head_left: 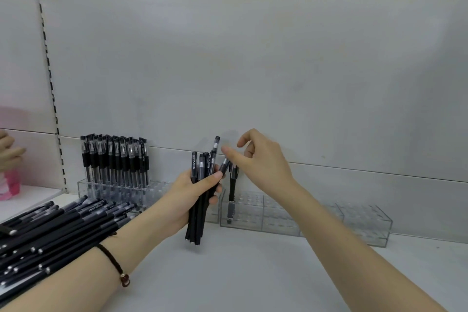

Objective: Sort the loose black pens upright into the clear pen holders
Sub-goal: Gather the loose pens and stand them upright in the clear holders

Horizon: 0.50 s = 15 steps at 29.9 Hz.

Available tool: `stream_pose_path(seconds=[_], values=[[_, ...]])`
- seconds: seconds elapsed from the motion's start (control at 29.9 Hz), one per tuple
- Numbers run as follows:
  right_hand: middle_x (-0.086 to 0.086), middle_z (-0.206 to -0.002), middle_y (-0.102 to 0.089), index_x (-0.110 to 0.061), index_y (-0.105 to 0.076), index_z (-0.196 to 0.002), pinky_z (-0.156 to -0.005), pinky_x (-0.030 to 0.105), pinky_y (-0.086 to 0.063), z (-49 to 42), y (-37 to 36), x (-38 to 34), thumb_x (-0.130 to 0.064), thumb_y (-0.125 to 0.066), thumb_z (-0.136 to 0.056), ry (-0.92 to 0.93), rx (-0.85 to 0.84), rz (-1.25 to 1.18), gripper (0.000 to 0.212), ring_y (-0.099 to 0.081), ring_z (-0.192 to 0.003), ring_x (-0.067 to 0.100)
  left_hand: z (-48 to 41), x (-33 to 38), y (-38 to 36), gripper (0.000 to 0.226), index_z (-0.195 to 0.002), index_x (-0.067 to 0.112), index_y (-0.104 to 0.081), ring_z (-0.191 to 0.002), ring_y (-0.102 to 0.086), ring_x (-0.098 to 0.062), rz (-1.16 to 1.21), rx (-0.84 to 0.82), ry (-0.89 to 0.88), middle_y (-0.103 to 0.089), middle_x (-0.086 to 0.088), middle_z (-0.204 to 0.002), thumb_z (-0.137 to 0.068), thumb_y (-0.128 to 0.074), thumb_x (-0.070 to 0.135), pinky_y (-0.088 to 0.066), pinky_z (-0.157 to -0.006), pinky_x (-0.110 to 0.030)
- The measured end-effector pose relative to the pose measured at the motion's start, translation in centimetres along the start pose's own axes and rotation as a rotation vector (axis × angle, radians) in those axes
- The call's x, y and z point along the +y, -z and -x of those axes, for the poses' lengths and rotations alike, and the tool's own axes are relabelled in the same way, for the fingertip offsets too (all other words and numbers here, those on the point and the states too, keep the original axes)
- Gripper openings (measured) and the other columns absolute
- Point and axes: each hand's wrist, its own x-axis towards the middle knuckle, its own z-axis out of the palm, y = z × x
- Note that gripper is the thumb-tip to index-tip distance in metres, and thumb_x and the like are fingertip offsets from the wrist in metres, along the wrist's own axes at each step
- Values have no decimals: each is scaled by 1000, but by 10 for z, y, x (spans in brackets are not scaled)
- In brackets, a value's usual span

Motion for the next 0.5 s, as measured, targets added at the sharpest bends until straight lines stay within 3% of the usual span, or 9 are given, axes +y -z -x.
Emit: stream_pose_path(seconds=[0.13,0.23,0.37,0.44,0.5], values=[[-7,-68,-59,-13,-73,-83,-62,23,-39,-4,-2,3,-40,-73,-82,19,-97,-140,26,-46,-56,1,2,1,-1,15,-105,5,-61,-59,-61,-14,36,6,-14,-63,-11,-78,-90,-60,4,-53,-59,-20],[-9,-73,-61,-15,-73,-84,-58,17,-36,-5,-2,3,-28,-70,-87,-26,-101,-346,14,-46,-50,-3,0,0,-1,23,-112,-3,-60,-78,-72,-22,135,33,-22,-69,-20,-95,-89,-60,1,-58,-66,-25],[3,-75,-60,-14,-59,-81,-43,18,-32,-14,6,3,-21,-57,-96,-98,173,-622,17,-40,-42,9,-3,1,2,25,-112,0,-61,-79,-73,-26,138,134,-5,-74,-17,-95,-90,-62,12,-61,-65,-33],[-4,-73,-56,-18,-56,-82,-52,25,-35,-17,15,6,-25,-52,-98,-40,342,-541,18,-43,-53,12,-5,1,4,23,-108,5,-61,-64,-71,-21,43,208,9,-75,-9,-81,-90,-64,20,-60,-57,-31],[-8,-74,-54,-18,-55,-87,-62,28,-39,-16,22,8,-28,-49,-99,25,400,-385,17,-47,-65,13,-6,0,6,22,-105,8,-58,-48,-60,-15,-18,271,16,-69,-3,-66,-91,-64,24,-52,-46,-25]])
